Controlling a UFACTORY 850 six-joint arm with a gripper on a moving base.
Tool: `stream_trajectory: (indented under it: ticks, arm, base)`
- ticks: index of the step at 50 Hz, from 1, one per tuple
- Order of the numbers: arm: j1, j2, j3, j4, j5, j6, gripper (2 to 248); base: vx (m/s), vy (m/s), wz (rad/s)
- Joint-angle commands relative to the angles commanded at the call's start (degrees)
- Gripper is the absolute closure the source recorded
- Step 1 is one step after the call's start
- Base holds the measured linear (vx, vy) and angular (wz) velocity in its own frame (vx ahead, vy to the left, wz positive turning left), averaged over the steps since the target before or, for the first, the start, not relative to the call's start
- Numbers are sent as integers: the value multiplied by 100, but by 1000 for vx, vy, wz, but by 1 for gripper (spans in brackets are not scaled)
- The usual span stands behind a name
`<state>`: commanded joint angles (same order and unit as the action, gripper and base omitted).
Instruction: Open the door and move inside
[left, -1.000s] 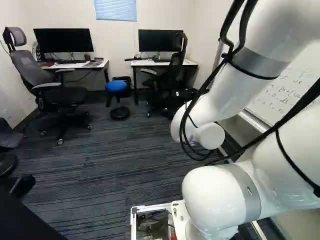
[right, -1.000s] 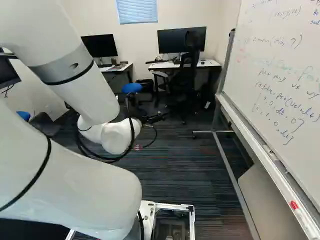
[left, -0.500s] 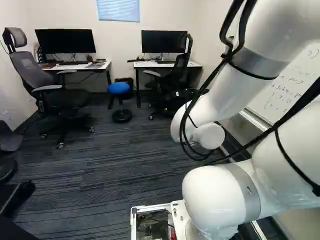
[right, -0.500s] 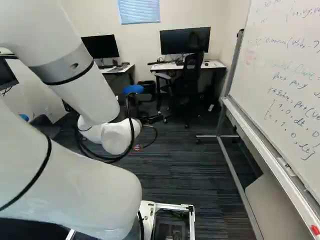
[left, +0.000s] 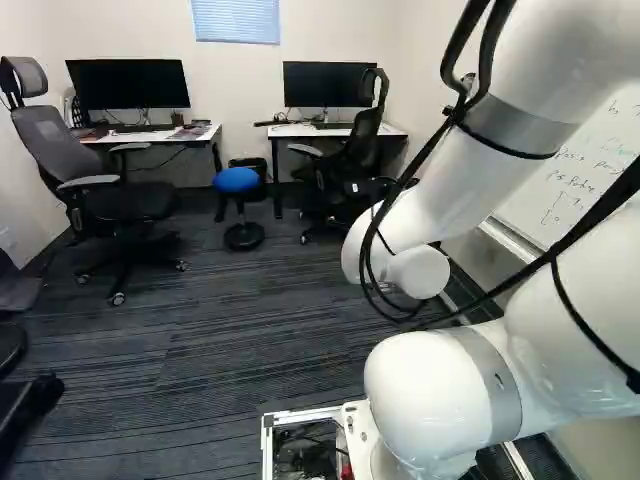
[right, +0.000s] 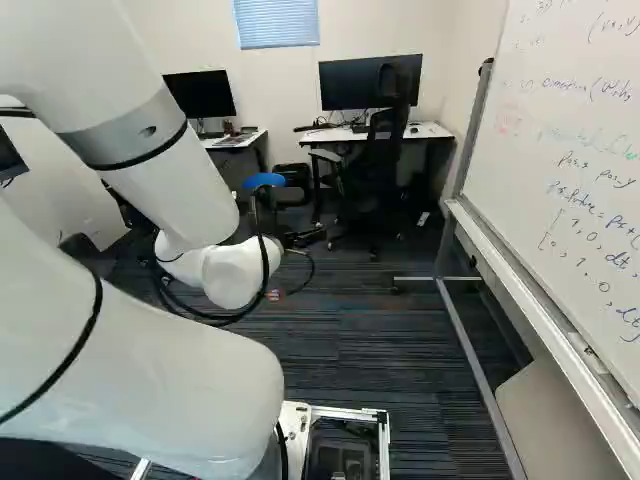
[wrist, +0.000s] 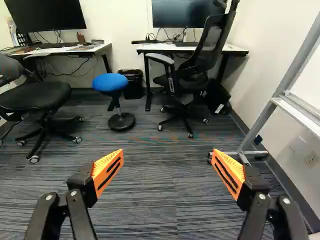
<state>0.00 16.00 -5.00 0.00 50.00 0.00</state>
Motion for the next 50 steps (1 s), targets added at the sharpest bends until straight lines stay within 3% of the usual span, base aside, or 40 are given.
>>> stream_trajectory:
  ticks: [28, 50]
  arm:
    - [0, 0, 0, 0, 0, 0, 3]
    - [0, 0, 0, 0, 0, 0, 3]
  base:
    - [89, 2, -9]
    - [1, 0, 0]
